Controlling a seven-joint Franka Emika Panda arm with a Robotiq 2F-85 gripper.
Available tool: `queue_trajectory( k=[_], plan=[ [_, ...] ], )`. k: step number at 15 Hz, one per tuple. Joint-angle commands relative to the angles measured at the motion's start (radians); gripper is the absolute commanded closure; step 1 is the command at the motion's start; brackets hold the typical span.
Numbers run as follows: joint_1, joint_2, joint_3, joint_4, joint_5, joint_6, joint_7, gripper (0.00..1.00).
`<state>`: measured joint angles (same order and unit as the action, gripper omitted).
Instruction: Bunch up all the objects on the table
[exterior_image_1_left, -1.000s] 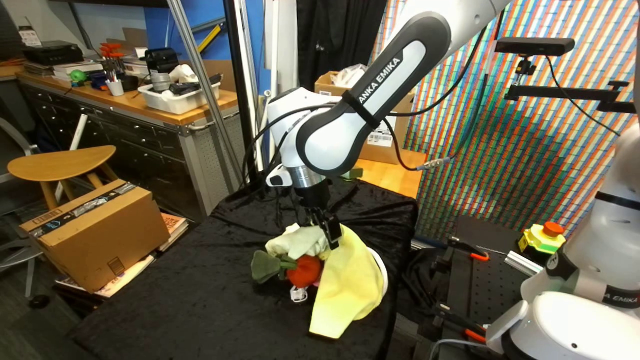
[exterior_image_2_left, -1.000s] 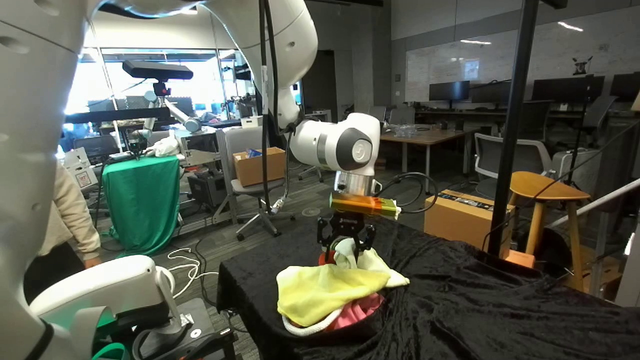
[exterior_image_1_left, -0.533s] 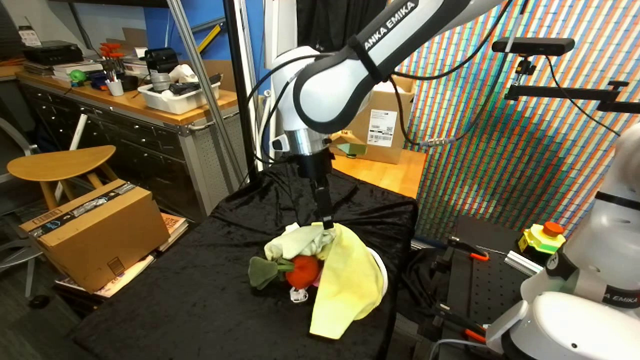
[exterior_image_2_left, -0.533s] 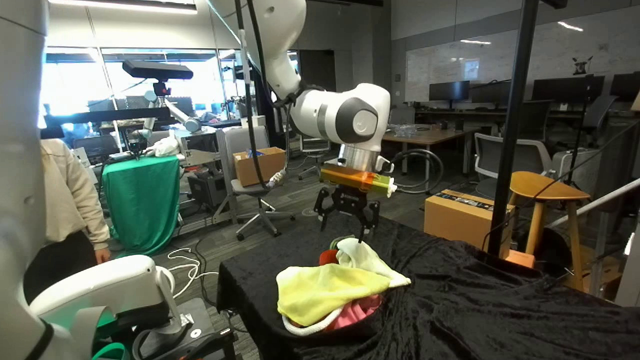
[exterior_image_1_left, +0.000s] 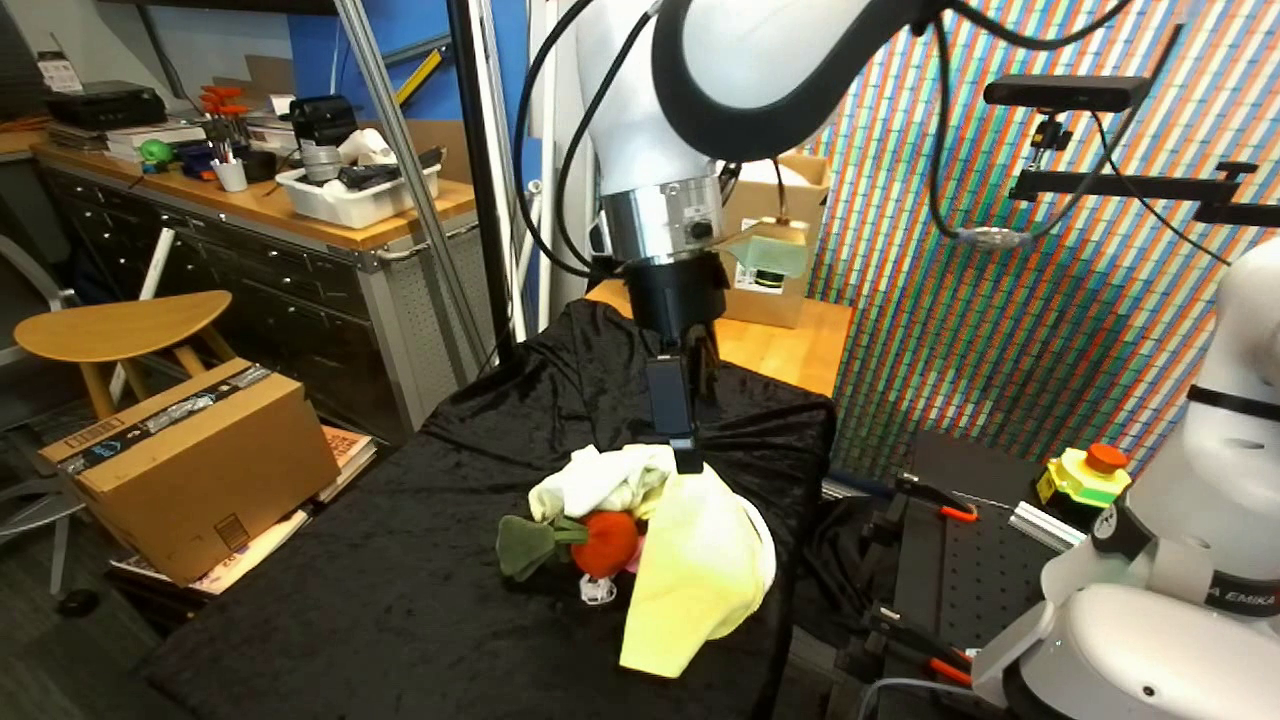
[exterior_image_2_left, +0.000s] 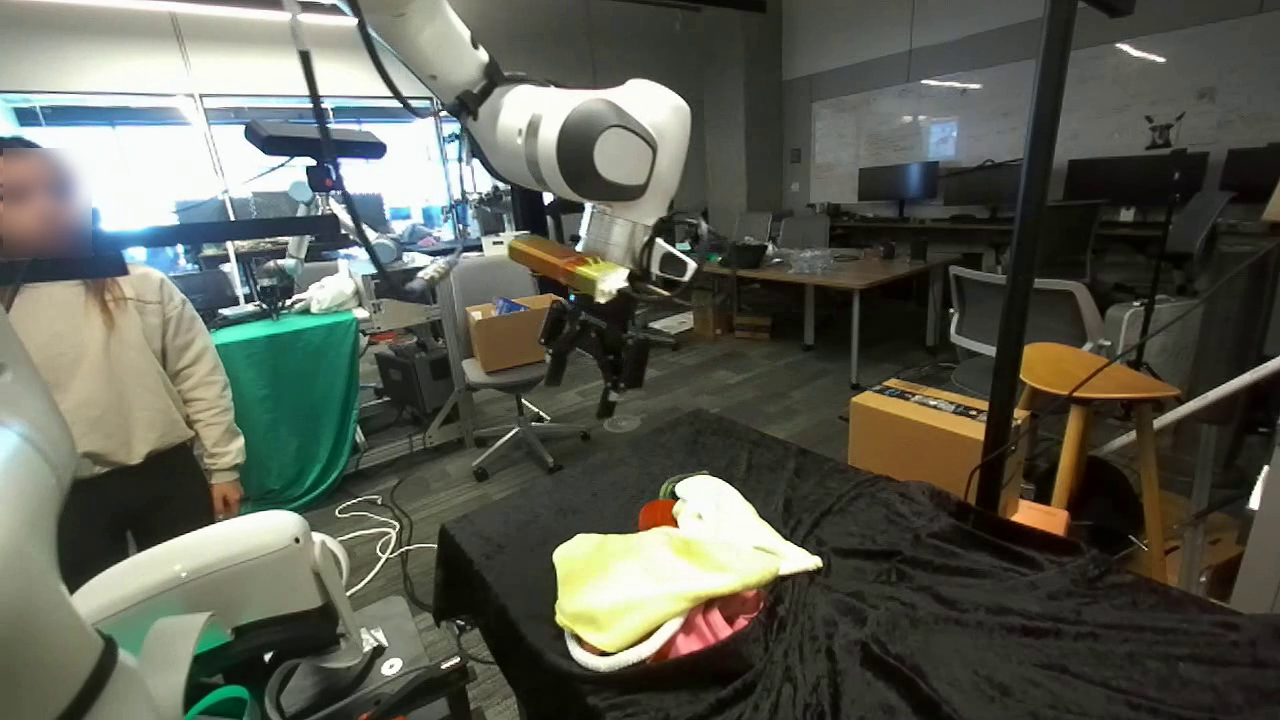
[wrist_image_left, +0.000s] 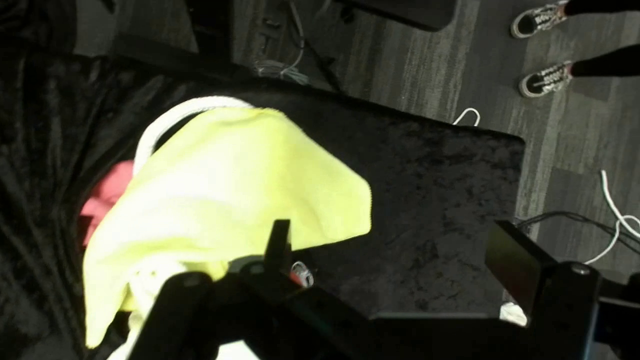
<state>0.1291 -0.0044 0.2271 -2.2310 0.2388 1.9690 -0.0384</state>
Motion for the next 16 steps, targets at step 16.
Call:
queue_trajectory(
  k=[16],
  plan=[
    [-0.006,-0.578,0.166,-0.537,-0.135,0.422,0.619,0.0]
  ],
)
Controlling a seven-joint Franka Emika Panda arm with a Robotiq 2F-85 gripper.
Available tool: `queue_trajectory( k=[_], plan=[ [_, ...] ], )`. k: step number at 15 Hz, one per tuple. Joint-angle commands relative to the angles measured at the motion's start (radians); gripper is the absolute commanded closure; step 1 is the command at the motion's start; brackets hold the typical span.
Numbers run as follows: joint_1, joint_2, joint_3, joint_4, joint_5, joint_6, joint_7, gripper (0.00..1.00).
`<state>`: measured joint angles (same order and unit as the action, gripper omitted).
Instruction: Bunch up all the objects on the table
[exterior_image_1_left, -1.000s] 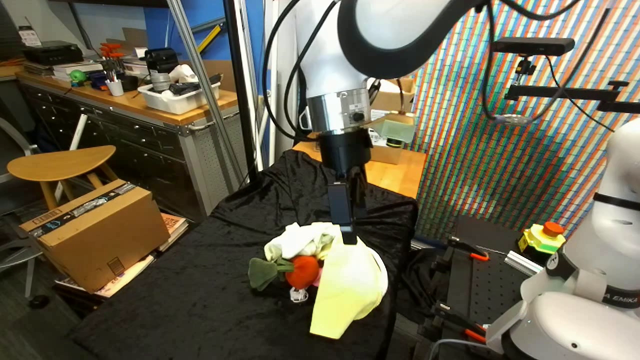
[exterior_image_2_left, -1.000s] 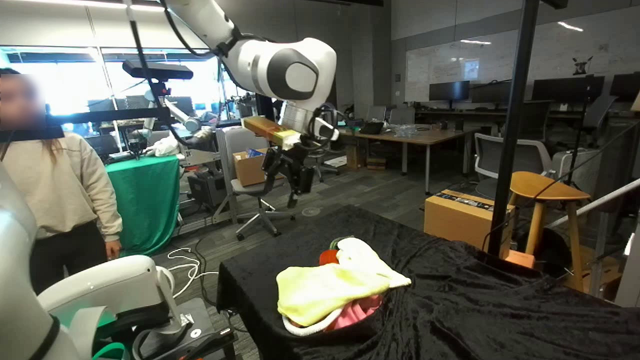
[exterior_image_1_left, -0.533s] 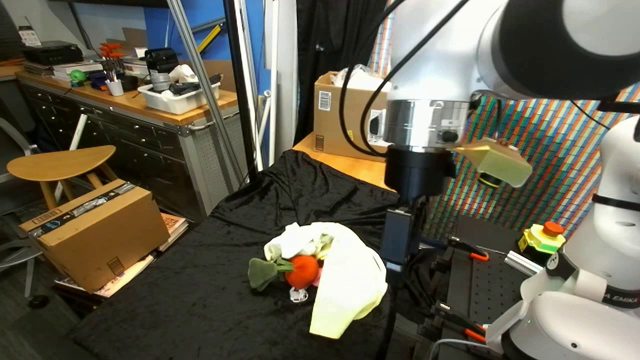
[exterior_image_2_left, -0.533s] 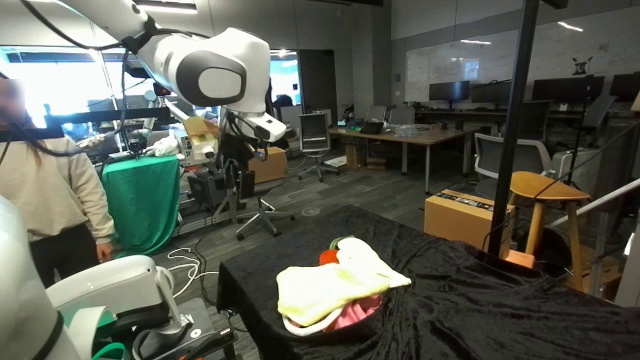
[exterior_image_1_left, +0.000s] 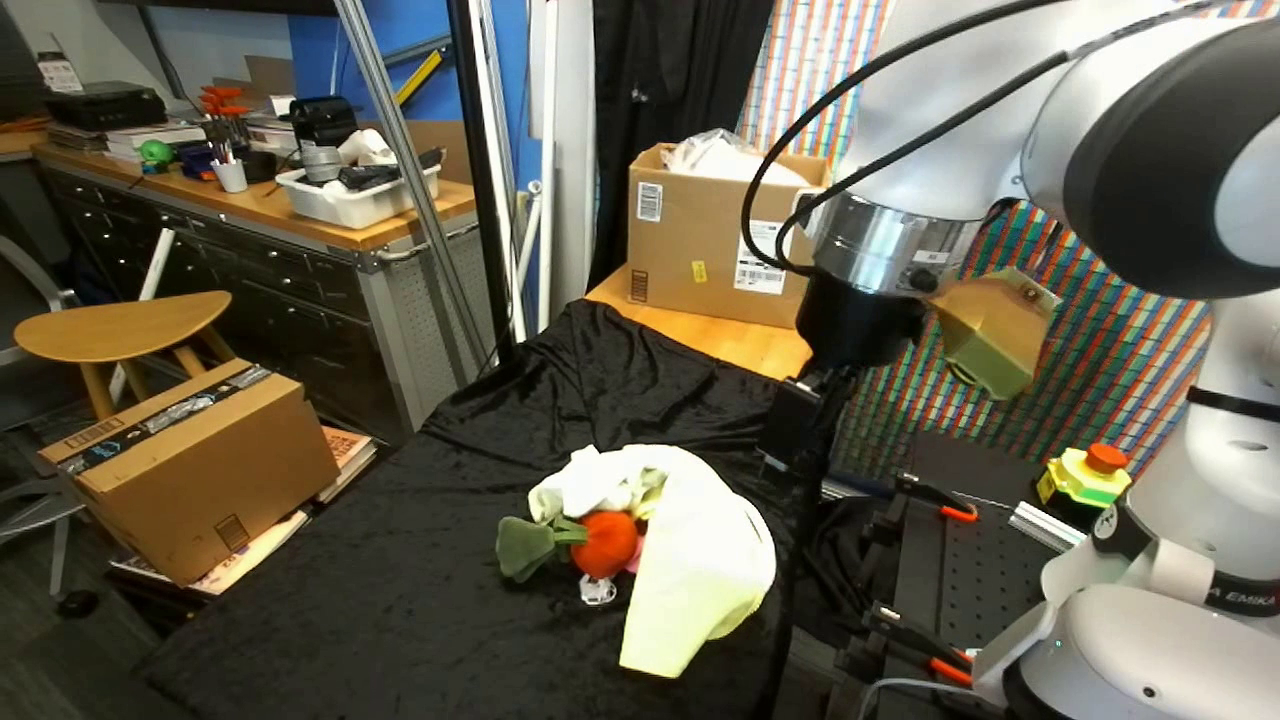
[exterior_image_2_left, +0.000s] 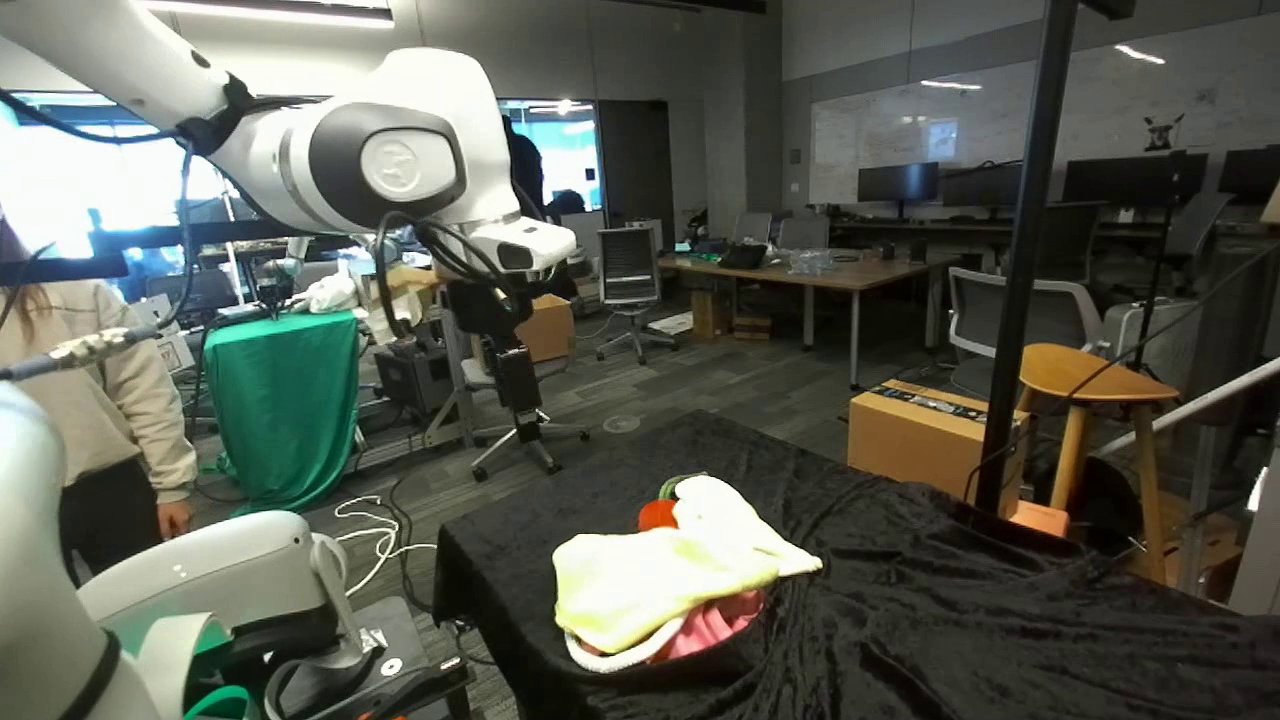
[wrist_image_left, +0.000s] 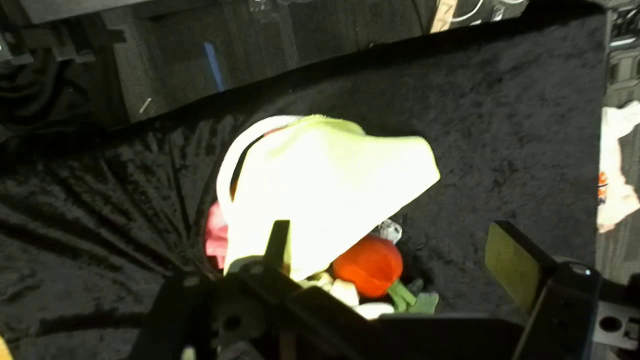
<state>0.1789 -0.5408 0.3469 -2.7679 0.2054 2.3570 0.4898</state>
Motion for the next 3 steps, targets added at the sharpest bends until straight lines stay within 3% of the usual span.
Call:
queue_trajectory(
  k=[1,3],
  plan=[
    [-0.01,-0.003,0.003,0.003,-0.049,0.008,0.035,0.0],
    [-0.032,-0.01,0.014,0.005,-0.087,0.017,0.064,0.0]
  ],
)
